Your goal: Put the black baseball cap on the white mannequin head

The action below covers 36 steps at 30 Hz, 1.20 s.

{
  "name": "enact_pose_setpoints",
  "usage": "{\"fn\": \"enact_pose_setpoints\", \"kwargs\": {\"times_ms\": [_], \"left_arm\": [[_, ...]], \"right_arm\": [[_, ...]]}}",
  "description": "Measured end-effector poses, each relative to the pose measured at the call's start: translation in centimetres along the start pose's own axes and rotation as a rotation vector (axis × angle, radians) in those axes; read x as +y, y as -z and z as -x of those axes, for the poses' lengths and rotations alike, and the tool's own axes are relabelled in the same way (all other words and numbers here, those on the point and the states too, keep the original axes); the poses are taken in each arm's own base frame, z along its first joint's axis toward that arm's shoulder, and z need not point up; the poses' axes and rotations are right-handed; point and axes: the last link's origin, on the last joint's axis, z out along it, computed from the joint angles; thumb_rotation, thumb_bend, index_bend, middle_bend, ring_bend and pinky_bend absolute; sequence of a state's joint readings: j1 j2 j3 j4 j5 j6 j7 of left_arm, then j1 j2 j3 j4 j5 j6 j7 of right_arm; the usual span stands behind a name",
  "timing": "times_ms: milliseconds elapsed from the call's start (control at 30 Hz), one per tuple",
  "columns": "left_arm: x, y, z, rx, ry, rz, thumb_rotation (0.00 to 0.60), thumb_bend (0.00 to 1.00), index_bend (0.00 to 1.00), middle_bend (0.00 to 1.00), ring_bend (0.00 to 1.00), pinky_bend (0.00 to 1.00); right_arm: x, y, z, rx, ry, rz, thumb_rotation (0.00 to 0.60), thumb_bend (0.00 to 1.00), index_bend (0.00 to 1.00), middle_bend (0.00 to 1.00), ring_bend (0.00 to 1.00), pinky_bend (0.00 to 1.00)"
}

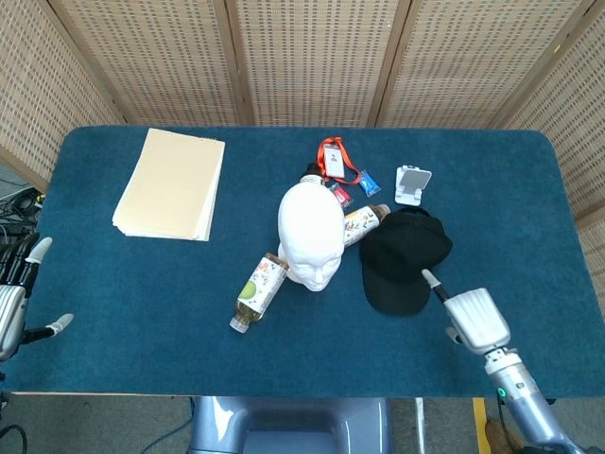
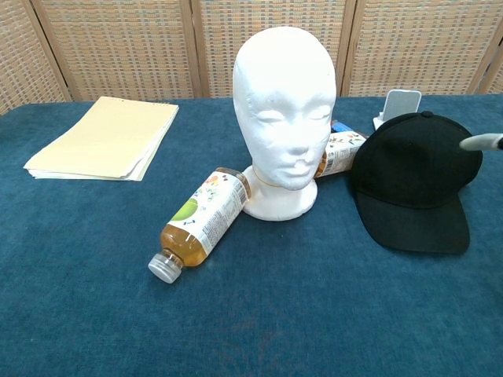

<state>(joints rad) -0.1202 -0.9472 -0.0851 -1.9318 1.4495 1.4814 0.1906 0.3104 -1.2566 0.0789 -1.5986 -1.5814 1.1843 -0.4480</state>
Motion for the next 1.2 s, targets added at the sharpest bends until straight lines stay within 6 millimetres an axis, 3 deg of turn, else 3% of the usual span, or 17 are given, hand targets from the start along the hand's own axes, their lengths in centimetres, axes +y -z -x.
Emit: {"fn": "enact_pose_setpoints", "kwargs": {"times_ms": [333,733,1200], "left_arm": [[-0.4,-0.7,0.3,-0.019,0.002,-0.021,0.600,0.00,0.00,0.00,0.00,0.00],[-0.4,-1.0,0.3,-0.020,0.004,-0.024,0.600,0.00,0.00,0.00,0.00,0.00],[-0.6,-1.0,0.4,-0.025,0.008,-0.031,0.600,0.00,0.00,0.00,0.00,0.00]], "right_arm": [[-4.6,-4.5,2.5,-0.023,0.108,-0.059,0.600,0.00,0.14,0.98,1.00,1.00],[-7.1,-5.5,5.2,-0.065,0.154,-0.065,0.600,0.00,0.34,0.98,1.00,1.00],[-7.9,-7.0,5.5,-0.017,0.189,-0.057,0.600,0.09,0.41,0.99,1.00,1.00]]}}
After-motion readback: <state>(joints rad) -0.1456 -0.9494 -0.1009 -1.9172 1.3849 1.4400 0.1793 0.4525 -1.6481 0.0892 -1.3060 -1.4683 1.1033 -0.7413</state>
